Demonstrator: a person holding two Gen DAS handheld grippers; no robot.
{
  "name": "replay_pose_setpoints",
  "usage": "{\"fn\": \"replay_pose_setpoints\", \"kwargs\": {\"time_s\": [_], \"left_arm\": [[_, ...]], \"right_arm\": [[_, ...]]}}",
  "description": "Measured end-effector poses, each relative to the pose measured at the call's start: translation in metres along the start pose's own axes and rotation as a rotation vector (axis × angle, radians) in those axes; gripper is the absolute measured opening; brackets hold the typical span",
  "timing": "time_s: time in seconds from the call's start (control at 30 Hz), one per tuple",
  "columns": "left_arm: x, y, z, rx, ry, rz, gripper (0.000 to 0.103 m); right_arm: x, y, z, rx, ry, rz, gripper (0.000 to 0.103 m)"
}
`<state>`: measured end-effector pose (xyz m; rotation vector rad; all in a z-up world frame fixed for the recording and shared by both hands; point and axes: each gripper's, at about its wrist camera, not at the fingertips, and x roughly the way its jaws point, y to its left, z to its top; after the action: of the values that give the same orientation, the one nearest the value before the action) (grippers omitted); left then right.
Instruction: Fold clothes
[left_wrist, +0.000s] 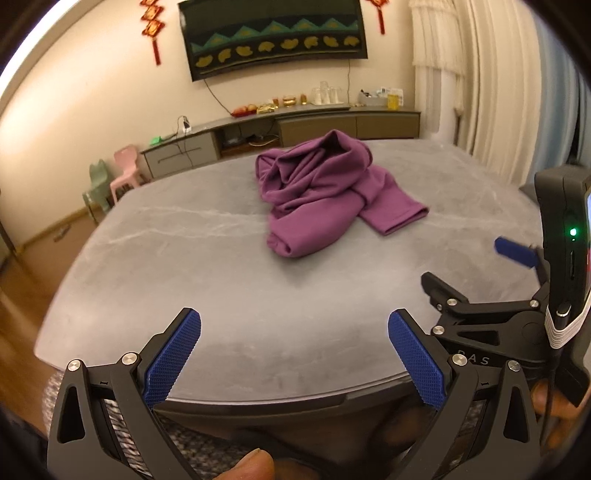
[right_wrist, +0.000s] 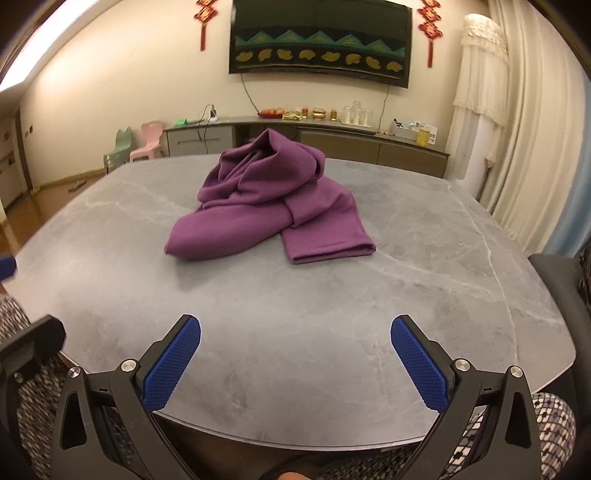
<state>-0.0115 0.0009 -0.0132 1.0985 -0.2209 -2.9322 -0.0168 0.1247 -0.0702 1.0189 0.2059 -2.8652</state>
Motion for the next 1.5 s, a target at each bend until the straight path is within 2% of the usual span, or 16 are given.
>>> {"fn": "replay_pose_setpoints", "kwargs": {"time_s": [0.23, 0.3, 0.37, 0.4, 0.43, 0.5, 0.57, 0.63, 0.73, 1.07, 1.1, 1.13, 1.17, 1.2, 1.23, 1.5], "left_arm": [[0.000, -0.001, -0.001, 0.017, -0.002, 0.014, 0.101], [-0.002, -0.001, -0.001, 0.021, -0.015, 0.006, 0.101], [-0.007, -0.003, 0.000, 0.031, -0.037, 0.004, 0.096], [-0.009, -0.005, 0.000, 0.037, -0.045, 0.001, 0.074], [-0.009, -0.006, 0.001, 0.041, -0.042, 0.006, 0.040], [-0.008, -0.008, 0.002, 0.041, -0.027, -0.016, 0.019], [-0.009, -0.011, 0.001, 0.049, -0.033, -0.016, 0.010], [-0.008, -0.010, 0.001, 0.040, -0.032, -0.039, 0.005], [-0.005, -0.008, 0.002, 0.022, -0.036, -0.070, 0.002], [0.008, -0.001, 0.008, -0.006, -0.050, -0.104, 0.004], [0.009, -0.002, 0.009, -0.004, -0.051, -0.110, 0.009], [0.010, -0.002, 0.011, -0.003, -0.051, -0.114, 0.031], [0.012, -0.003, 0.013, -0.002, -0.053, -0.110, 0.048], [0.013, -0.002, 0.015, -0.008, -0.065, -0.108, 0.071], [0.013, -0.001, 0.017, -0.016, -0.084, -0.108, 0.072], [0.051, 0.018, 0.044, -0.056, -0.034, -0.153, 0.072]], "right_arm": [[0.004, 0.000, -0.003, -0.030, 0.001, -0.001, 0.103], [0.004, -0.001, -0.003, -0.031, 0.005, -0.001, 0.095], [0.006, 0.001, -0.003, -0.041, 0.017, 0.005, 0.073], [0.007, 0.001, -0.004, -0.045, 0.024, 0.008, 0.068], [0.007, 0.002, -0.004, -0.050, 0.029, 0.012, 0.060], [0.007, 0.003, -0.004, -0.057, 0.031, 0.011, 0.050], [0.006, 0.004, -0.004, -0.057, 0.029, 0.020, 0.027], [0.005, 0.003, -0.005, -0.052, 0.027, 0.039, 0.012], [0.001, 0.004, -0.005, -0.054, 0.007, 0.055, 0.003], [0.007, 0.006, -0.002, -0.077, 0.011, 0.008, 0.006], [0.008, 0.005, -0.002, -0.078, 0.012, -0.003, 0.010], [0.009, 0.005, -0.001, -0.078, 0.014, -0.013, 0.027], [0.010, 0.004, -0.001, -0.078, 0.015, -0.023, 0.051], [0.009, 0.004, 0.001, -0.077, 0.011, -0.038, 0.060], [0.010, 0.003, 0.003, -0.079, 0.008, -0.050, 0.065], [0.032, 0.010, 0.023, -0.095, 0.086, -0.075, 0.065]]}}
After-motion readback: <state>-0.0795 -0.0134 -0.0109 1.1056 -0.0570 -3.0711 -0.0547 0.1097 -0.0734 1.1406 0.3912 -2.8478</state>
